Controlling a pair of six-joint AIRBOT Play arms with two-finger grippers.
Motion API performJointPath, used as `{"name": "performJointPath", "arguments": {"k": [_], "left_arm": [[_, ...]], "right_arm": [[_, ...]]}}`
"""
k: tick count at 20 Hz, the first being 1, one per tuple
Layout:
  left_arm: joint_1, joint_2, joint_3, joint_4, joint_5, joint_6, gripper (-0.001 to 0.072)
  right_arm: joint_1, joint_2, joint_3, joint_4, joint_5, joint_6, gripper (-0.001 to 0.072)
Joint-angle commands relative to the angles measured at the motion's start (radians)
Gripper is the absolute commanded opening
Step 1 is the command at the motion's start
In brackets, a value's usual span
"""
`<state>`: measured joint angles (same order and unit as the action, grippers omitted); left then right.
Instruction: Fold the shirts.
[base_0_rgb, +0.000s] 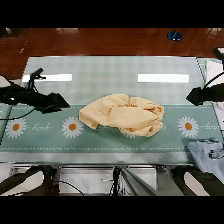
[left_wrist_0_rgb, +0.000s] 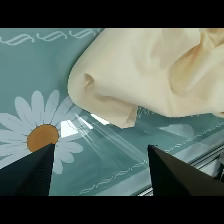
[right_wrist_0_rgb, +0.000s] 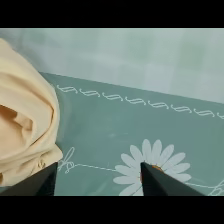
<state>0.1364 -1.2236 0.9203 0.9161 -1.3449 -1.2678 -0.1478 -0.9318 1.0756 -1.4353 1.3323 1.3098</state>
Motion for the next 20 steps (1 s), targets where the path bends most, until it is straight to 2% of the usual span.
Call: {"name": "performJointPath", "arguments": {"k": [1, 7, 13, 14, 15, 16, 17, 18, 20], "left_arm": [[-0.075, -0.071, -0.054, -0.001, 0.110, 0.000, 0.0720], [-0.196, -0.219, -0.053, 0.000, 0.240, 0.000, 0.0720], [-0.209, -0.261, -0.052, -0.050, 0.319, -0.001, 0.0715], [-0.211, -0.261, -0.052, -0.079, 0.347, -0.001, 0.0610], [-0.212, -0.261, -0.052, -0.109, 0.361, 0.000, 0.0389], [-0.215, -0.261, -0.052, -0.126, 0.367, 0.008, 0.0220], [-0.219, -0.261, -0.050, -0.131, 0.361, 0.039, 0.0089], [-0.221, -0.261, -0.045, -0.131, 0.346, 0.058, 0.0026], [-0.217, -0.261, -0.031, -0.131, 0.309, 0.064, 0.0026]], "right_arm": [[-0.062, 0.000, -0.085, 0.050, -0.066, -0.004, 0.0591], [-0.227, 0.000, -0.212, 0.290, -0.109, -0.083, 0.0590], [-0.261, 0.000, -0.387, 0.403, -0.087, -0.121, 0.0590], [-0.261, 0.000, -0.417, 0.426, -0.082, -0.127, 0.0589], [-0.261, 0.000, -0.444, 0.447, -0.080, -0.137, 0.0590], [-0.261, 0.000, -0.472, 0.465, -0.084, -0.146, 0.0590], [-0.261, 0.000, -0.494, 0.470, -0.088, -0.148, 0.0590], [-0.261, 0.000, -0.515, 0.468, -0.093, -0.152, 0.0590], [-0.261, 0.000, -0.559, 0.467, -0.105, -0.163, 0.0590]]}}
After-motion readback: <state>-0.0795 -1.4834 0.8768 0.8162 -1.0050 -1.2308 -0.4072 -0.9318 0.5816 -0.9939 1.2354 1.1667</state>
